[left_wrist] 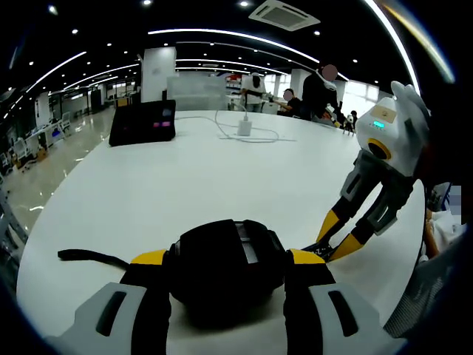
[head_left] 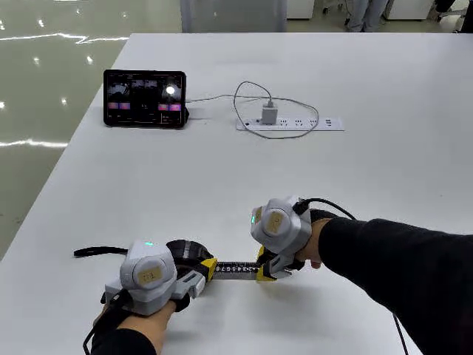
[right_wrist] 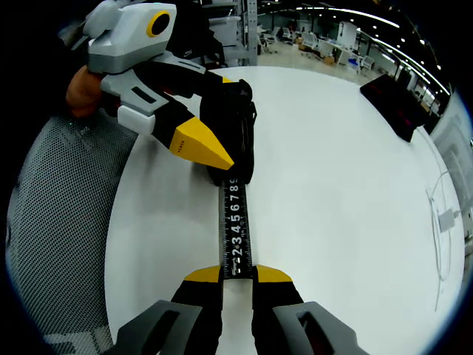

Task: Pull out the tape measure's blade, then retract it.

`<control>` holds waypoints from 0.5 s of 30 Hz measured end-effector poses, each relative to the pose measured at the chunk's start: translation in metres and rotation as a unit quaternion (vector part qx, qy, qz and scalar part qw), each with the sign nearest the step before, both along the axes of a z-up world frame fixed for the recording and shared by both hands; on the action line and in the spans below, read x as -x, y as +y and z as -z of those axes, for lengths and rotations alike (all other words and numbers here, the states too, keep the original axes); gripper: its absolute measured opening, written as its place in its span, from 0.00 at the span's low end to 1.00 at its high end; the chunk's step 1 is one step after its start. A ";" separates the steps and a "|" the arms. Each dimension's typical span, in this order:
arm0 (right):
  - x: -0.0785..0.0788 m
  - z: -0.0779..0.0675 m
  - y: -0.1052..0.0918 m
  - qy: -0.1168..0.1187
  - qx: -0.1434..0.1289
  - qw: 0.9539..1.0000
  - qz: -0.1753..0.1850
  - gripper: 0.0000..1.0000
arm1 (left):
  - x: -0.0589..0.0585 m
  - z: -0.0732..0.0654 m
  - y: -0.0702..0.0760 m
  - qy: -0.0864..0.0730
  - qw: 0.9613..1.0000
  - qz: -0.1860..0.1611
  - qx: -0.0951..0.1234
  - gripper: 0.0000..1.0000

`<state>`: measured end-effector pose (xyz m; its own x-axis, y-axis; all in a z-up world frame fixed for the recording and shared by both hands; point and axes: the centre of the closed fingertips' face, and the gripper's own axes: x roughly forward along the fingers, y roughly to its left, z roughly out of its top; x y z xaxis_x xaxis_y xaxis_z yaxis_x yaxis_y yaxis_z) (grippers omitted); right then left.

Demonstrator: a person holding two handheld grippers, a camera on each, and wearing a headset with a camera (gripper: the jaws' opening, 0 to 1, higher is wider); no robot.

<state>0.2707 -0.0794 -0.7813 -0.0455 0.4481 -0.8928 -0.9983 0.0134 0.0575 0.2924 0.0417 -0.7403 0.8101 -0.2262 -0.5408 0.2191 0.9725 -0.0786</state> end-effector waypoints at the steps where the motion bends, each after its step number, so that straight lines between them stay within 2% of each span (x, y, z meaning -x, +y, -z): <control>1: 0.000 0.000 0.000 0.000 0.000 1.000 0.000 0.11 | 0.000 0.000 0.000 0.000 1.000 0.000 0.000 0.57; 15: 0.000 0.000 0.008 0.003 -0.006 1.000 0.001 0.11 | 0.000 0.001 0.000 0.001 1.000 0.000 0.001 0.57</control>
